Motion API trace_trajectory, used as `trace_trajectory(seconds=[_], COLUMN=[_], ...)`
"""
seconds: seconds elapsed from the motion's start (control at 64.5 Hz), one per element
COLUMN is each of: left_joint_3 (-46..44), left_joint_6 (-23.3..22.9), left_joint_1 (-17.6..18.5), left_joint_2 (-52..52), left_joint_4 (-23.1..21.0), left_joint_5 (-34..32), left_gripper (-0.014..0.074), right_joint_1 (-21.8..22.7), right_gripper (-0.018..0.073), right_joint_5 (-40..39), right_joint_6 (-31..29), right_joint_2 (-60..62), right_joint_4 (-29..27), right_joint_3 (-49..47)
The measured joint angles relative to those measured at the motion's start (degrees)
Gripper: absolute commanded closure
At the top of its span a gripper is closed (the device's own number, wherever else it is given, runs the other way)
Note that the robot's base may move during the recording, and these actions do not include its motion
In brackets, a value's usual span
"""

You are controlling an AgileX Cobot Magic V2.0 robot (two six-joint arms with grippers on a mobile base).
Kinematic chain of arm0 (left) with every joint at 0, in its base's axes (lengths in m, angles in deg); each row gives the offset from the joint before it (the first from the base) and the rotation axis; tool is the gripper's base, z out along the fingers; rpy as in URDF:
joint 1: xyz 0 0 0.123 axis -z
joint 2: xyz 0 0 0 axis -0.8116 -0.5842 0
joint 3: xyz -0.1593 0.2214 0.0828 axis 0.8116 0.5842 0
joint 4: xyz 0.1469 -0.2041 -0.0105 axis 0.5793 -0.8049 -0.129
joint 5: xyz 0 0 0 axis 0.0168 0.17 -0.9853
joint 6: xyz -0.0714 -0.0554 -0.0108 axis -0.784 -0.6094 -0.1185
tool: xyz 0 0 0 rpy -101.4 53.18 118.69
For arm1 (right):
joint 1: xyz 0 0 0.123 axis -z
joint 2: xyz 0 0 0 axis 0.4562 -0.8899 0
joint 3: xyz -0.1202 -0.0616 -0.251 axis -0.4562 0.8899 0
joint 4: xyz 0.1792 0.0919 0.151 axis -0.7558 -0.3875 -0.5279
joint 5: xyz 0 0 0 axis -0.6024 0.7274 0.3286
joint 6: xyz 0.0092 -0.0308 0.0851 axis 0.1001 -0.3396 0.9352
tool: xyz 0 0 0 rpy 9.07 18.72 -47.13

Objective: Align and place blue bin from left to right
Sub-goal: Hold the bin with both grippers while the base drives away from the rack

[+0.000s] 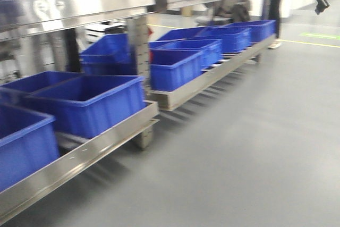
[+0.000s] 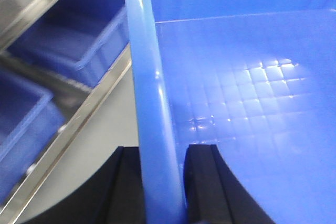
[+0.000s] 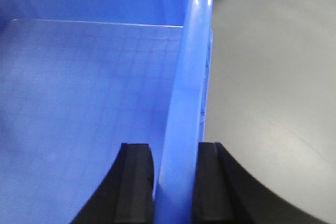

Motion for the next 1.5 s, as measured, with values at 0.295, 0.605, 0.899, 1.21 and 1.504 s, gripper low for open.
trace_trajectory(seconds=[0.295,0.605,0.899,1.21,1.504], left_joint_3=[0.00,0.00,0.00,0.00,0.00], left_joint_6=[0.00,0.00,0.00,0.00,0.00], left_joint_1=[0.00,0.00,0.00,0.00,0.00], left_joint_2=[0.00,0.00,0.00,0.00,0.00], left_joint_4=[0.00,0.00,0.00,0.00,0.00], left_joint_5=[0.00,0.00,0.00,0.00,0.00], left_gripper=[0.0613,0.0613,0.0613,0.0613,0.0613], right_joint_1=[0.00,0.00,0.00,0.00,0.00], right_gripper=[0.0629,0.0629,0.0629,0.0629,0.0629], right_joint_5=[0.00,0.00,0.00,0.00,0.00], right_joint_6=[0.00,0.00,0.00,0.10,0.10], right_joint_2=[0.00,0.00,0.00,0.00,0.00], right_joint_4=[0.00,0.00,0.00,0.00,0.00], right_joint_3=[0.00,0.00,0.00,0.00,0.00])
